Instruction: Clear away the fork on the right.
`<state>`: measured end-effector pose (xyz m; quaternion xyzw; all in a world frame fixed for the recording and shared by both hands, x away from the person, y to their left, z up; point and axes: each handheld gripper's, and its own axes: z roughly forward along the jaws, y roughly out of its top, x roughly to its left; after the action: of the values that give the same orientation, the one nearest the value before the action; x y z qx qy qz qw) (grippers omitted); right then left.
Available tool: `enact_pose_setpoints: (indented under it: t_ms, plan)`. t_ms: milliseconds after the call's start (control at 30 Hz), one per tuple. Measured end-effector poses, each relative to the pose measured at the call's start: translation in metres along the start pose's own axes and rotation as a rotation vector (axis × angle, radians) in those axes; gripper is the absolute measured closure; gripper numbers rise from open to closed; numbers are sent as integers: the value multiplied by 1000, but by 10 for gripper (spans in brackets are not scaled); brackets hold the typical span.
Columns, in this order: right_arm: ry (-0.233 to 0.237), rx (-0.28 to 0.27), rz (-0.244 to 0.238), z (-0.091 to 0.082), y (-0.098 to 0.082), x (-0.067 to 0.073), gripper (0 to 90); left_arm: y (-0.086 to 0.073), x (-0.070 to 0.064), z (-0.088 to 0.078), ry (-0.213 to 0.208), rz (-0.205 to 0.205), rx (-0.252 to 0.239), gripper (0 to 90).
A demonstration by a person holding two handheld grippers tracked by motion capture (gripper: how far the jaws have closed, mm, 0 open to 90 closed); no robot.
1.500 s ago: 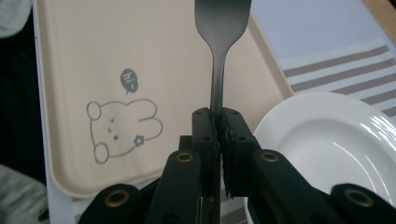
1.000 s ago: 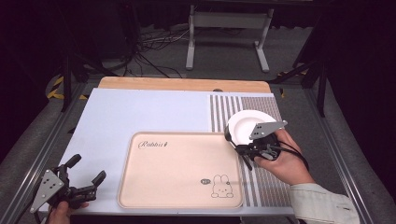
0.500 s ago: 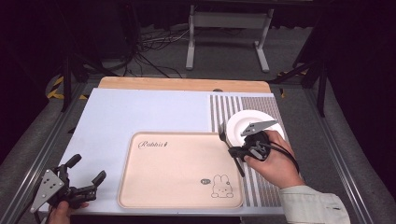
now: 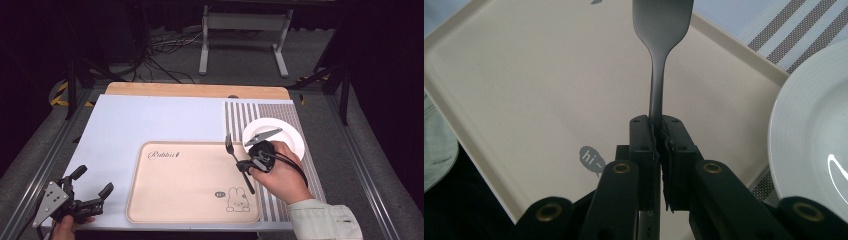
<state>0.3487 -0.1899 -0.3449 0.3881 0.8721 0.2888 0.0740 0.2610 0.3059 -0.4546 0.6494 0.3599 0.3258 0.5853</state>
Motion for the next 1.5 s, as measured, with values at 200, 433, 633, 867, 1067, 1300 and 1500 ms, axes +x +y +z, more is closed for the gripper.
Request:
enact_pose_setpoints:
  t_ms: [200,433,633,867,1067,1300,1500]
  plan:
    - [4,24,12,10,3,4,855,0,0,0,0,0,5,9]
    - [-1,73,39,26,4,6,855,0,1,0,4,0,5,10]
    - [-7,132,52,37,2,6,855,0,1,0,2,0,7,10]
    - [-4,202,92,49,0,5,854,0,0,0,2,2,10,9]
    - [1,244,119,54,1,6,854,0,0,0,3,2,9,10]
    - [8,272,154,61,-1,4,852,0,1,0,4,1,8,10]
    - [11,275,168,66,-3,3,851,0,1,0,3,2,10,10]
